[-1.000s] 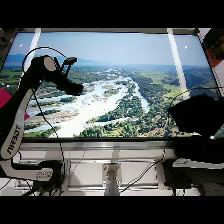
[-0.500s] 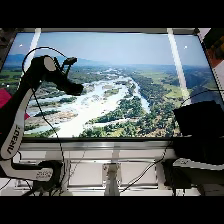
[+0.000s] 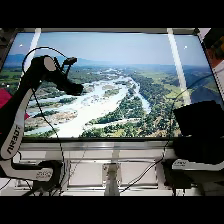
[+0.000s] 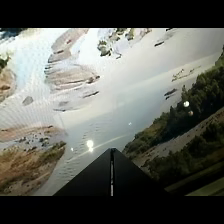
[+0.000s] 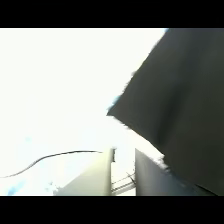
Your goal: Fold the clothes and pants, and hang the long-sleeved shirts on hangers.
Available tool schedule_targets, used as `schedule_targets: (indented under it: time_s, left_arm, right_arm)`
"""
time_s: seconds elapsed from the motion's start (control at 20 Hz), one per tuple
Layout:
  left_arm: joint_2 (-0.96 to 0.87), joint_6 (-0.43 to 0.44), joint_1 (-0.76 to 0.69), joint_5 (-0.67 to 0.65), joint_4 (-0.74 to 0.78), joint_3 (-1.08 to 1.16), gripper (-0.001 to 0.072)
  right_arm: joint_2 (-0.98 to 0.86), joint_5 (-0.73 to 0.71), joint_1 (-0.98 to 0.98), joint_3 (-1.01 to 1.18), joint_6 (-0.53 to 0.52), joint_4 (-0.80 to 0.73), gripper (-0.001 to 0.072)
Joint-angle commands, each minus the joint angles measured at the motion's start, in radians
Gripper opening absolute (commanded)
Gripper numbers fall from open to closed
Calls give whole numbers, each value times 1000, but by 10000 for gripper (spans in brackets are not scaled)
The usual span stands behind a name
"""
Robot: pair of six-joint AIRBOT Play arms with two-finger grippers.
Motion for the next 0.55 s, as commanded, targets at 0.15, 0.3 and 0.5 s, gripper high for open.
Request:
schedule_targets:
  time_s: [0.15, 0.3, 0.5]
  left_arm:
    - [-1, 0, -1, 0, 0, 0, 7]
    - [-1, 0, -1, 0, 0, 0, 7]
    - [-1, 0, -1, 0, 0, 0, 7]
  right_arm:
    - [-101, -138, 400, -73, -7, -58, 13]
    - [-177, -122, 509, -98, -13, -58, 13]
    - [-253, -124, 606, -98, -15, -58, 14]
